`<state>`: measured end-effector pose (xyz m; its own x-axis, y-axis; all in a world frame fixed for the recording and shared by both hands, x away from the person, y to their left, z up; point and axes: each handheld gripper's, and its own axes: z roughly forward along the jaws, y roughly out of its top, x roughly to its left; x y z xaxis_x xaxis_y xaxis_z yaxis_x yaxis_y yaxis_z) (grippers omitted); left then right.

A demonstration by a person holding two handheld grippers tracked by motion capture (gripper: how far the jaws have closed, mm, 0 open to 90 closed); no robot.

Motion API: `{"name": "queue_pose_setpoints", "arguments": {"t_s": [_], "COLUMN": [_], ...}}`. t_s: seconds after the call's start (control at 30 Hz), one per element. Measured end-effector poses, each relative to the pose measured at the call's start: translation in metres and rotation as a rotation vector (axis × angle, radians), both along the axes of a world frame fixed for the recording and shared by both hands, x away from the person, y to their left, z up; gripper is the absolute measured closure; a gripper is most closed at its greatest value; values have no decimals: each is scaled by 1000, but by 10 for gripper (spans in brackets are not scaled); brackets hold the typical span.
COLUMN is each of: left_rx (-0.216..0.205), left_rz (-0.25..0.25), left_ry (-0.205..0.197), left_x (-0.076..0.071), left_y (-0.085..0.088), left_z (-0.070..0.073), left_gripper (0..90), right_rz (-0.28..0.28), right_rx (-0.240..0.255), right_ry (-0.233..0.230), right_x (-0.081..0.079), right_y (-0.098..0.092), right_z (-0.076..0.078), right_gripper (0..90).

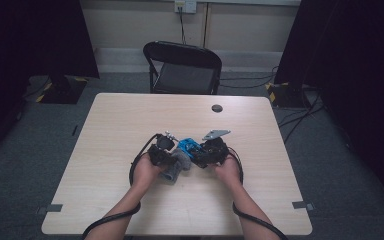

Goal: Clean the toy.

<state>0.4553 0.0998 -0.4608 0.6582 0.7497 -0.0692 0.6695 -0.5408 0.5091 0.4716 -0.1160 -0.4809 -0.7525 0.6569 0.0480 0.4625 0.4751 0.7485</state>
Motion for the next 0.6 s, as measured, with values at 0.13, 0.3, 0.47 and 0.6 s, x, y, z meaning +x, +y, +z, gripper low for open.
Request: {"name": "queue_pose_setpoints", "arguments": {"t_s": [0.13,0.3,0.47,0.6], "left_rx": [9,15,21,25], "left_rz": [10,51,82,125], "left_ry": [4,3,-2,-19], "left_x": [1,6,12,16], "left_y": [3,11,20,28], "left_z": [1,1,1,2], "left_gripper": [747,748,748,749], "right_rz": [1,4,3,4], "right_rx": [2,4,8,6], "right_ry": [-1,-1,-7,-6], "right_x": [0,0,0,0], "right_y": [0,0,-1,-1], "right_z": [0,0,-1,-1], "right_gripper": [443,443,443,443]}}
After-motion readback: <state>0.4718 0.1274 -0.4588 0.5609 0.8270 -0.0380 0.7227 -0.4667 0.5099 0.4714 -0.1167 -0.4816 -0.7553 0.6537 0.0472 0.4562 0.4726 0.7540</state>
